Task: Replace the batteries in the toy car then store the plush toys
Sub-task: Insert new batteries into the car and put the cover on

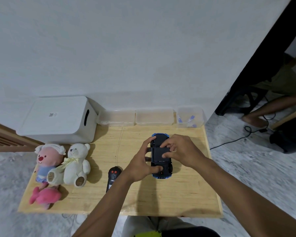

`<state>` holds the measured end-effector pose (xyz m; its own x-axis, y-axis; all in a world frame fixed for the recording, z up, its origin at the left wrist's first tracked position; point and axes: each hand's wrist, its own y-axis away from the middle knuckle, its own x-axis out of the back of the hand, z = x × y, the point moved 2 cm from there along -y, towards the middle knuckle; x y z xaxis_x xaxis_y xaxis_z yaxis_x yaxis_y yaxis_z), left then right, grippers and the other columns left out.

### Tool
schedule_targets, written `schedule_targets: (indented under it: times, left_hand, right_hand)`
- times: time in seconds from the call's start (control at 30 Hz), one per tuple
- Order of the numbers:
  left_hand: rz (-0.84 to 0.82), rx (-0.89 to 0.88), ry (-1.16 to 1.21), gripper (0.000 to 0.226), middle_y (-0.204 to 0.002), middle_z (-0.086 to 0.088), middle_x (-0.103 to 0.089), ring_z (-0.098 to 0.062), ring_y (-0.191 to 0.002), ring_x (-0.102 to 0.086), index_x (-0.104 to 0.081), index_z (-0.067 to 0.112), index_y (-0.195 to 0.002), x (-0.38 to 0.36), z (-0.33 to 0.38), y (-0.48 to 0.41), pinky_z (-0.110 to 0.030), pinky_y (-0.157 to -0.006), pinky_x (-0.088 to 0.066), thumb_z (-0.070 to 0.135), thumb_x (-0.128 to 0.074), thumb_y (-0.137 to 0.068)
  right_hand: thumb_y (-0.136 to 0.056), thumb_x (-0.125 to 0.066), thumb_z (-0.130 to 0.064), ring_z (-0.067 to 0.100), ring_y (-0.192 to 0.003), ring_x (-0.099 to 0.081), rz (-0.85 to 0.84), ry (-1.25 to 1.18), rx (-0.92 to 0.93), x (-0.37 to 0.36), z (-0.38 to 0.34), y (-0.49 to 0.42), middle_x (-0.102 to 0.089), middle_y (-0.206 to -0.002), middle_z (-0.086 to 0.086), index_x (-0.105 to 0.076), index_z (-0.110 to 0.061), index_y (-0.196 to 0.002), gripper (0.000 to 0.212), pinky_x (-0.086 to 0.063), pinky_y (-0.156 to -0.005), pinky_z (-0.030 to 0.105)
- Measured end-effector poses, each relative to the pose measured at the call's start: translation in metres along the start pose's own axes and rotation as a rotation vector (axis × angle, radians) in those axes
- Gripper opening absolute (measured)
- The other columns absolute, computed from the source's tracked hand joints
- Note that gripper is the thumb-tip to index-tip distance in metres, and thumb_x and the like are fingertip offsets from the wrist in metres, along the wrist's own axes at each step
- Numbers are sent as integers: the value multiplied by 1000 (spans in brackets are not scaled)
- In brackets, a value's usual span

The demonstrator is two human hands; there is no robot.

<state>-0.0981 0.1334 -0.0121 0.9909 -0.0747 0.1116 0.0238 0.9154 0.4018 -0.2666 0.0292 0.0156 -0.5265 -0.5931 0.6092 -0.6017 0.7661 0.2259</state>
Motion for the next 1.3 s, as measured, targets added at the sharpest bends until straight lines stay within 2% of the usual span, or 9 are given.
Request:
schedule_targets:
  times: [0.13,0.27,0.53,0.67,0.8,0.93,1.1,1.2,1.3]
  left_hand:
    - [-7,3,-21,104,-137,3,-55,-25,-109,-69,-29,54,-149,0,0,0,-46,-91,-62,5,-87,-77]
    - [-2,-3,-22,104,-138,2,-55,-27,-110,-68,-31,55,-148,0,1,-1,-46,-90,-62,5,-88,-76]
    - [33,-38,11,103,-140,4,-53,-27,-114,-65,-32,53,-148,-2,3,-2,-43,-89,-63,2,-86,-77]
    - [55,-76,5,102,-140,15,-53,-21,-123,-58,-32,49,-149,1,0,-1,-41,-96,-60,2,-85,-77]
    - [62,-45,7,102,-140,10,-53,-22,-120,-61,-32,52,-148,8,-7,2,-43,-92,-61,3,-86,-76]
    - [116,29,-4,105,-140,4,-51,-23,-111,-67,-30,57,-146,27,-16,1,-46,-90,-62,6,-88,-75]
    - [145,73,-1,106,-140,2,-51,-26,-115,-66,-30,57,-147,47,-28,6,-52,-93,-60,6,-88,-75]
    - [151,67,11,106,-140,2,-52,-26,-118,-63,-30,57,-146,50,-29,7,-52,-95,-59,7,-88,-74]
    - [152,59,26,104,-141,2,-52,-26,-121,-62,-31,58,-145,52,-30,7,-50,-95,-60,7,-88,-74]
  right_hand:
    - [-78,-85,-17,0,-81,-65,-5,-38,-21,3,-1,1,-67,-89,-12,-79,-25,-98,22,-53,-76,19]
    - [-82,-83,-19,0,-78,-63,-24,21,-19,4,-3,-1,-69,-90,-8,-79,-24,-98,18,-52,-74,19]
    - [-81,-79,-41,6,-84,-55,207,199,-61,-15,-10,2,-61,-94,-12,-76,-34,-92,14,-48,-74,28]
    - [-77,-82,-34,6,-77,-57,252,134,-75,-21,-15,2,-61,-83,-12,-69,-30,-84,16,-51,-69,30]
    - [-82,-76,-36,10,-72,-57,189,195,-40,-27,-15,-2,-57,-76,-10,-57,-29,-85,21,-48,-62,30]
    - [-92,-66,-32,16,-66,-62,375,-3,-167,-15,9,-14,-60,-61,-5,-55,-25,-87,14,-51,-61,32]
    - [-77,-79,-37,21,-90,-60,-42,191,-450,-54,49,-20,-60,-101,0,-59,-24,-91,28,-52,-75,32]
    - [-73,-81,-34,23,-90,-61,8,167,-489,-84,58,-17,-58,-100,0,-60,-20,-90,31,-48,-69,31]
    - [-78,-77,-23,24,-88,-65,81,161,-497,-99,63,-19,-67,-98,6,-66,-17,-86,15,-51,-71,30]
